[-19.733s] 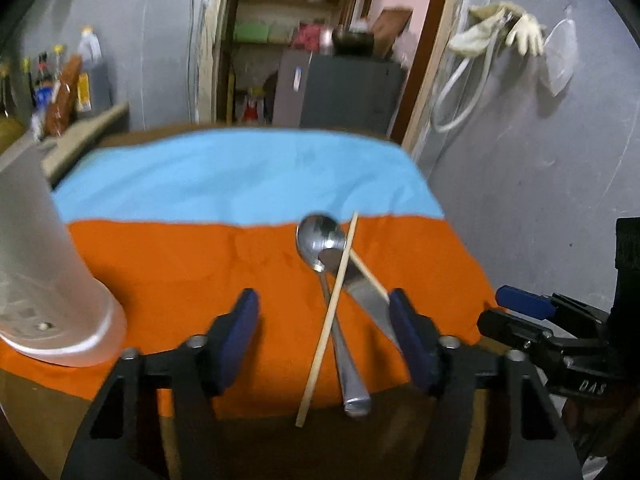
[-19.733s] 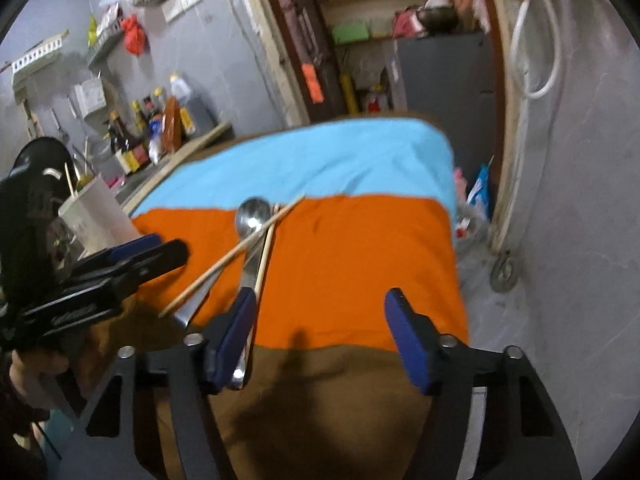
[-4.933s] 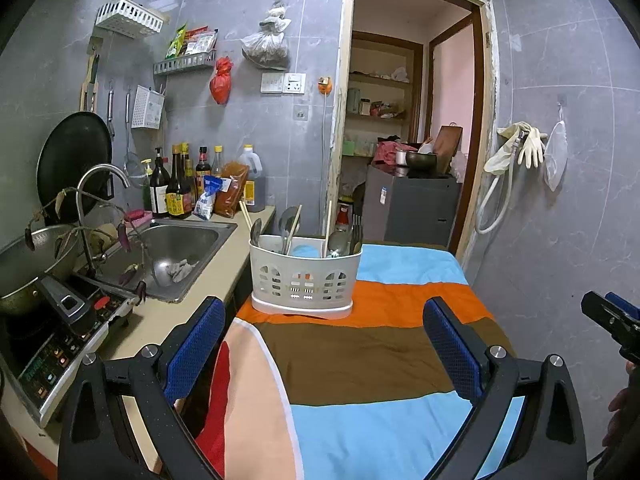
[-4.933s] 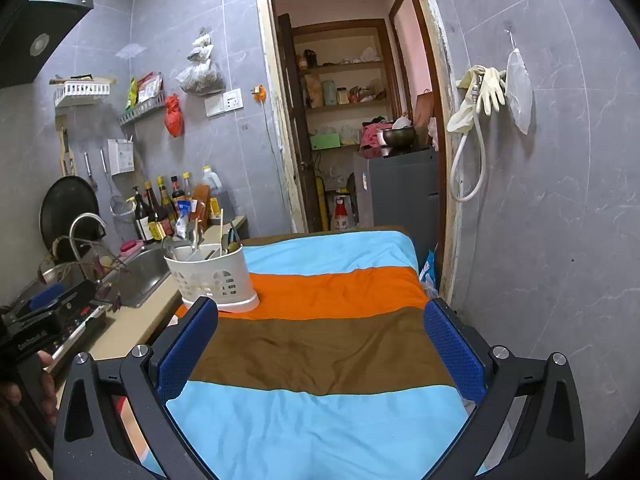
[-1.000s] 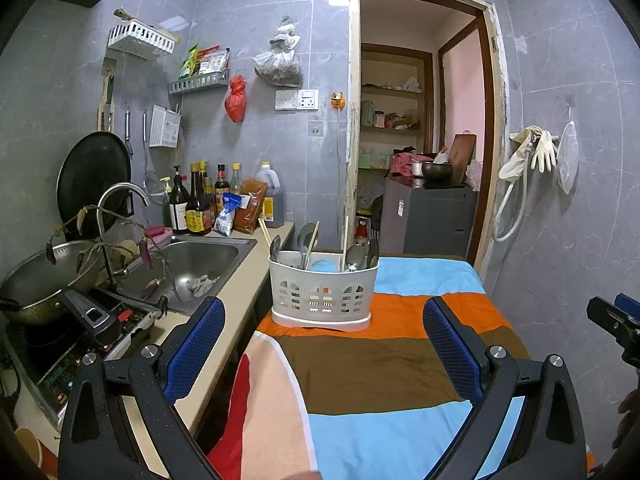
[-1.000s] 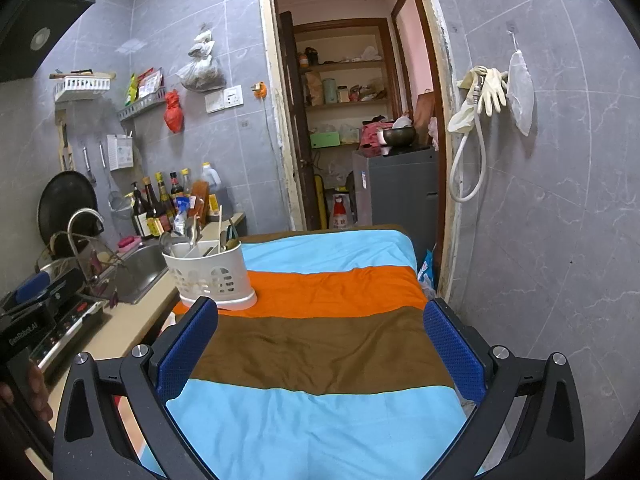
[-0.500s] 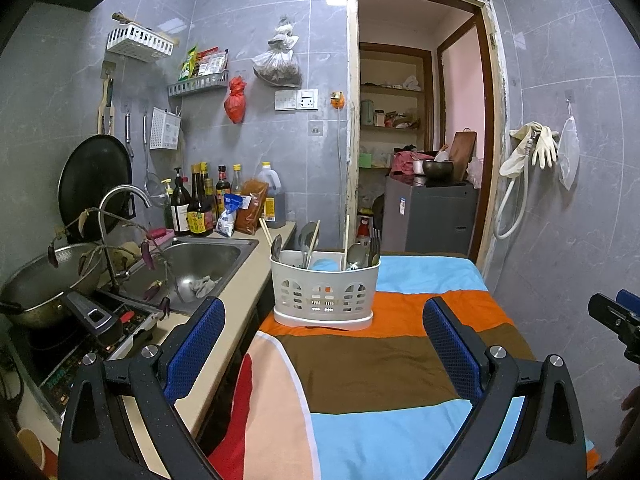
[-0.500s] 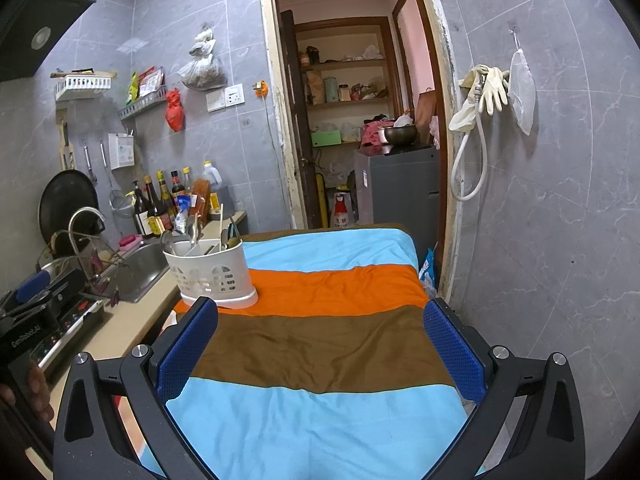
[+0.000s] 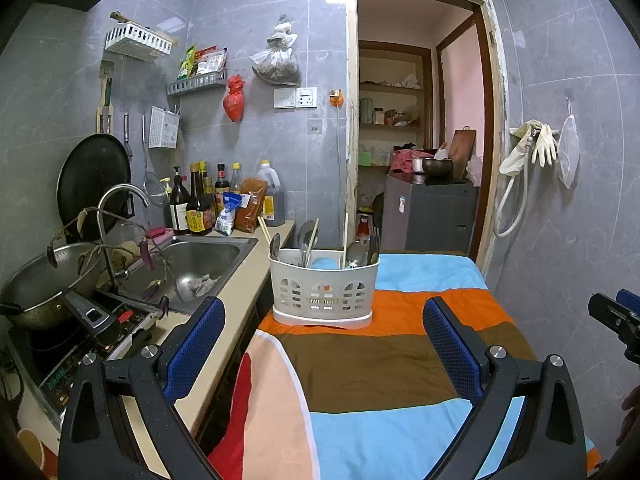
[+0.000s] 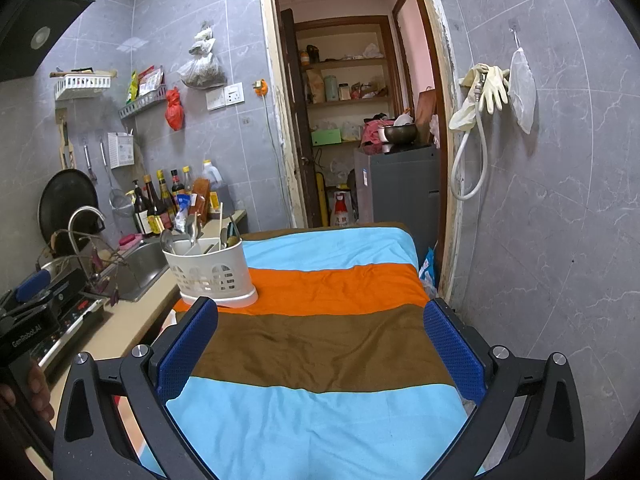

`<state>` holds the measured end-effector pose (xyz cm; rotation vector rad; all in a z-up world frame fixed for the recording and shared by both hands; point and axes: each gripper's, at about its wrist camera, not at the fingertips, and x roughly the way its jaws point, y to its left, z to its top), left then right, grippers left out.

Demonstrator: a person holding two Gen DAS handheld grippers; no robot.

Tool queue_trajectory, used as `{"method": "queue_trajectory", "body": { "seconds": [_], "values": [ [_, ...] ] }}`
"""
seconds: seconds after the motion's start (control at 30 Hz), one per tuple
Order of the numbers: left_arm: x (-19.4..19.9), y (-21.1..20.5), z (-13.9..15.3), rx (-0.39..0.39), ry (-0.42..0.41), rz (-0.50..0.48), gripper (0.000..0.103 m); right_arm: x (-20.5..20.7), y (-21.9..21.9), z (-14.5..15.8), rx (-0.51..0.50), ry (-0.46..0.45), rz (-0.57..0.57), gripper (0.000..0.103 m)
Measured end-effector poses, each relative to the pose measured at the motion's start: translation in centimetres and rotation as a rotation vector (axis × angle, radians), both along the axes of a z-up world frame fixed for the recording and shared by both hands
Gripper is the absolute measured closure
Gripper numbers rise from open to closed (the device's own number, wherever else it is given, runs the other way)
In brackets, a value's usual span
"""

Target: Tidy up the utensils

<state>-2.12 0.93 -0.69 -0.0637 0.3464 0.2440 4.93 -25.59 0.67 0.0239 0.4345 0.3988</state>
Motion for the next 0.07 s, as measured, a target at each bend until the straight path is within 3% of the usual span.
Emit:
{"method": "queue_trajectory", "body": {
  "seconds": [0.07],
  "values": [
    [0.09,0.08,0.05,-0.001,0.001,0.001,0.006,-0.05,0.07,-0.05,0.0,0.001,0.0,0.0]
  ]
}}
